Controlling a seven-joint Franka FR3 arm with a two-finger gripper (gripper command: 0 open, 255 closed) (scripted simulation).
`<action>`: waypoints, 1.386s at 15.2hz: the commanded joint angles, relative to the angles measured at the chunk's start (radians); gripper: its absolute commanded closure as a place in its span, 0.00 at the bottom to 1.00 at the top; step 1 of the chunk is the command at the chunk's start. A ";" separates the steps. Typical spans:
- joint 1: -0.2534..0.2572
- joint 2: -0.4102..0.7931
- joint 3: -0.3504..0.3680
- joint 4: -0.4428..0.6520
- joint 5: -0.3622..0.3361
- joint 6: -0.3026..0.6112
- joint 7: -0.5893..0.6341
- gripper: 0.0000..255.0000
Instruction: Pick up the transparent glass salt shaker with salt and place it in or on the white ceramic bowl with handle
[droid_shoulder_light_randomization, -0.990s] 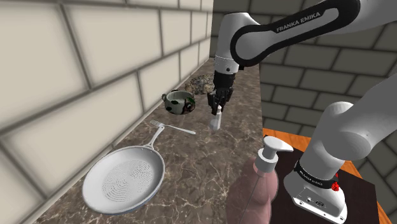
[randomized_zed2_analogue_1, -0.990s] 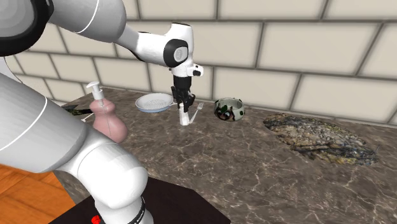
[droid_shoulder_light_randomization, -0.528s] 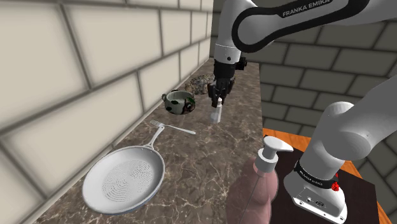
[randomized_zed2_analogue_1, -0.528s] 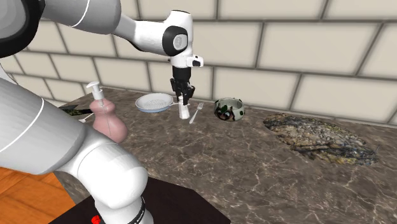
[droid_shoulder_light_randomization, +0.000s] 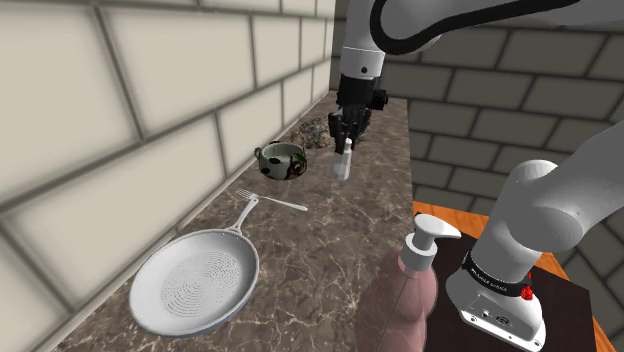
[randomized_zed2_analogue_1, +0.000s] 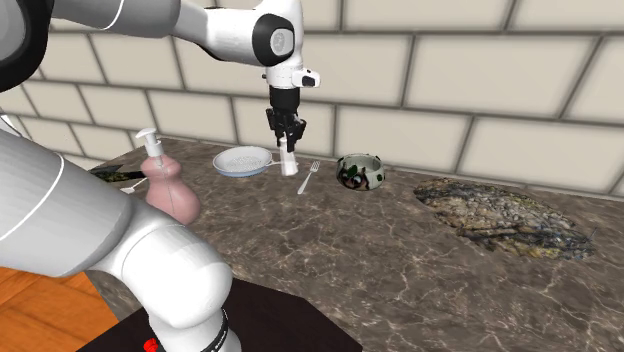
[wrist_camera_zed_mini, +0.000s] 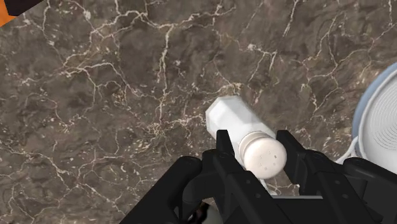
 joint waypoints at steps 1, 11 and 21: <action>-0.001 -0.003 -0.002 0.029 -0.002 -0.032 0.002 1.00; -0.037 0.218 -0.034 0.291 -0.044 -0.078 -0.036 1.00; -0.073 0.607 -0.068 0.767 -0.088 -0.172 -0.087 1.00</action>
